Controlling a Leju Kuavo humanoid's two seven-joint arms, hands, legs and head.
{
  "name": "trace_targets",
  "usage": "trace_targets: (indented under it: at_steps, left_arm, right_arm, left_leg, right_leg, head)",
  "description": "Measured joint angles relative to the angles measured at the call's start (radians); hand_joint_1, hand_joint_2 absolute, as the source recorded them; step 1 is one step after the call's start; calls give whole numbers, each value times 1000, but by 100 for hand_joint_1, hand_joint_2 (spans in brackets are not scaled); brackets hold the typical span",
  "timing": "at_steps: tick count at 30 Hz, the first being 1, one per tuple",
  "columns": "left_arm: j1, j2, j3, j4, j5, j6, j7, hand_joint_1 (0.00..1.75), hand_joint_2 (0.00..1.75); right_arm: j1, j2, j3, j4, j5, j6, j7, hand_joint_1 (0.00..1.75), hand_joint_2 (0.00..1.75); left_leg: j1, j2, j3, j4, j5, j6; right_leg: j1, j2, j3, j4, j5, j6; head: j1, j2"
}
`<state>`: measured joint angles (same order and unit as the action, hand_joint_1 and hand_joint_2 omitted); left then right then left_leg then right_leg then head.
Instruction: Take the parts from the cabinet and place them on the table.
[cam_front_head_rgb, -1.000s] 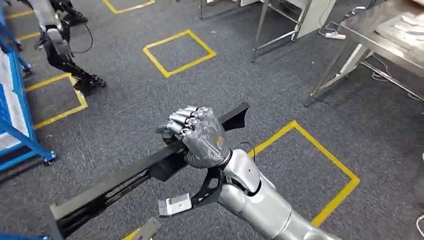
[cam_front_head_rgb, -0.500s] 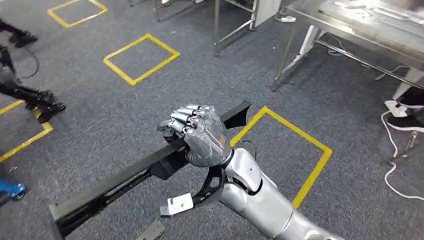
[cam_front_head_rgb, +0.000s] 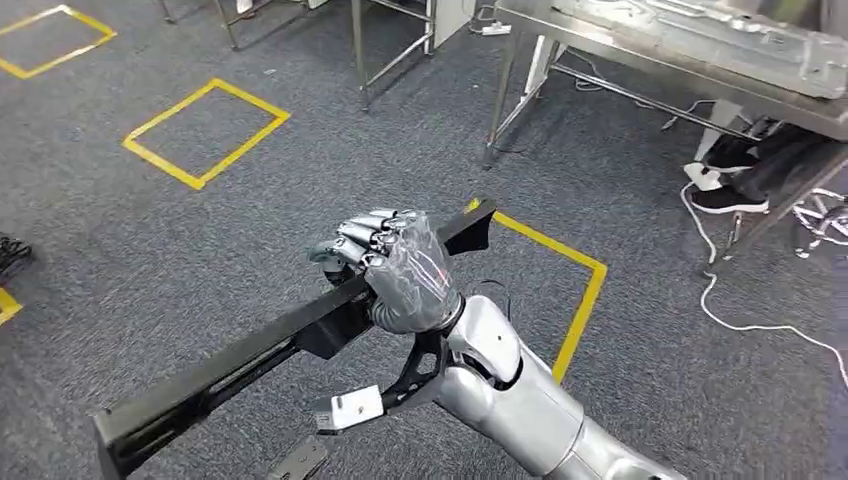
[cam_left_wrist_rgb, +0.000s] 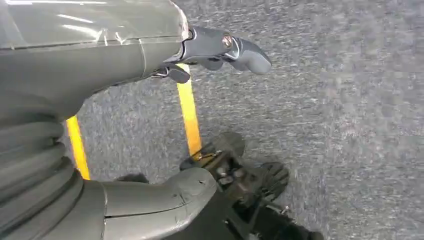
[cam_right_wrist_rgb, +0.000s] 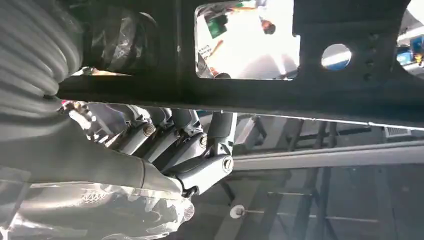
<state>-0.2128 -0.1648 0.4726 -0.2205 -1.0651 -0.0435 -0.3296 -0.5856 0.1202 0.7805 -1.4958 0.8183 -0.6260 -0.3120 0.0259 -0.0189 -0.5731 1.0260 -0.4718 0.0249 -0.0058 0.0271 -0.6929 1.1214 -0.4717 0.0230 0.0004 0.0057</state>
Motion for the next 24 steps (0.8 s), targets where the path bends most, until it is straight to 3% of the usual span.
trace_targets:
  at_steps: [2,3,4,5,6,7,8,9,10,12,13,15,16,18,19,20,21,22,23,24]
  left_arm:
    - [6,0,0,0,0,1,0,0,175]
    - [8,1,0,0,0,1,0,0,175]
    - [7,2,0,0,0,2,0,0,175]
    - [6,2,0,0,0,2,0,0,175]
    - [5,1,0,0,0,2,0,0,175]
    - [3,0,0,0,0,2,0,0,175]
    - [3,0,0,0,0,2,0,0,175]
    - [3,-1,0,0,0,2,0,0,175]
    - [3,0,0,0,0,2,0,0,175]
    - [1,-2,0,0,0,3,0,0,175]
    - [-1,-3,0,0,0,3,0,0,175]
    - [-3,-2,0,0,0,5,-2,0,175]
    - [-2,-2,0,0,0,6,-1,0,175]
    - [4,-2,0,0,0,8,1,0,175]
    - [7,-2,0,0,0,9,2,0,175]
    - [7,-2,0,0,1,10,3,0,175]
    - [5,-2,0,0,1,11,4,0,175]
    - [3,-2,0,0,1,12,4,0,175]
    - [1,-2,0,0,1,13,5,0,175]
    - [0,-2,0,0,2,15,5,0,175]
  right_arm:
    - [1,0,0,1,0,1,0,175,175]
    - [2,-1,0,2,0,1,0,175,175]
    - [3,-2,0,3,0,1,0,175,175]
    - [4,-2,0,3,0,2,0,175,175]
    - [3,-2,0,3,0,2,0,175,175]
    - [3,-2,0,3,0,2,0,175,175]
    - [1,-1,1,3,0,2,0,175,175]
    - [-1,0,1,3,0,2,0,175,175]
    - [-2,0,1,3,0,3,0,175,175]
    - [-2,0,1,3,0,5,0,175,175]
    - [-3,0,1,3,0,7,0,175,175]
    - [-7,1,1,3,0,8,0,175,175]
    - [-9,3,1,3,0,10,0,175,175]
    - [-7,5,3,9,-1,15,0,175,175]
    - [-6,5,5,13,-1,16,0,175,175]
    - [-6,5,6,17,-2,16,0,175,175]
    - [-6,5,6,19,-2,17,0,175,175]
    - [-6,5,6,19,-3,17,0,175,175]
    - [-7,5,6,19,-3,16,0,175,175]
    - [-7,5,6,19,-3,16,0,175,175]
  left_leg:
    - [-6,31,-1,0,-1,3]
    - [-7,47,-2,0,-2,3]
    - [-9,62,-2,1,-2,3]
    - [-10,75,-2,1,-3,3]
    - [-11,87,0,1,-4,2]
    - [-12,98,4,0,-7,0]
    - [-14,108,8,0,-10,-2]
    - [-22,117,7,2,-14,-8]
    - [-21,123,9,1,-13,-13]
    - [-22,146,16,-4,-15,-21]
    - [-23,157,20,-4,-18,-29]
    - [-15,66,-4,54,-66,-38]
    - [-15,42,-36,123,-103,-40]
    - [-15,28,-110,274,-159,-45]
    - [-15,27,-126,302,-155,-46]
    - [-14,27,-121,280,-126,-47]
    - [-13,27,-98,222,-82,-46]
    - [-12,25,-58,127,-27,-46]
    - [-10,18,-24,46,10,-44]
    - [-15,5,-15,20,-7,-41]
  right_leg:
    - [-3,-21,-74,159,-76,4]
    - [-3,-22,-101,217,-92,5]
    - [-5,-22,-104,226,-84,4]
    - [-5,-24,-84,189,-57,2]
    - [-4,-30,-43,118,-19,-2]
    - [0,-50,13,20,22,-9]
    - [9,-100,58,-67,33,-20]
    - [22,-116,63,-77,27,-26]
    - [21,-96,60,-77,30,-30]
    - [23,-75,56,-77,30,-34]
    - [16,-61,61,-88,36,-42]
    - [6,-40,66,-97,44,-53]
    - [6,-30,64,-97,45,-57]
    - [6,-1,62,-96,46,-58]
    - [6,10,62,-95,46,-58]
    - [5,18,62,-92,46,-58]
    - [4,28,62,-89,45,-57]
    - [3,36,63,-84,43,-54]
    - [2,41,62,-78,40,-50]
    - [9,44,56,-71,36,-44]
  head:
    - [0,0]
    - [0,0]
    - [0,0]
    - [0,0]
    - [0,0]
    - [1,0]
    - [1,0]
    - [0,0]
    - [0,0]
    - [0,0]
    - [0,0]
    - [-1,0]
    - [-1,0]
    - [0,0]
    - [-1,0]
    - [-1,0]
    - [-1,0]
    - [-1,0]
    - [-1,0]
    - [-1,0]
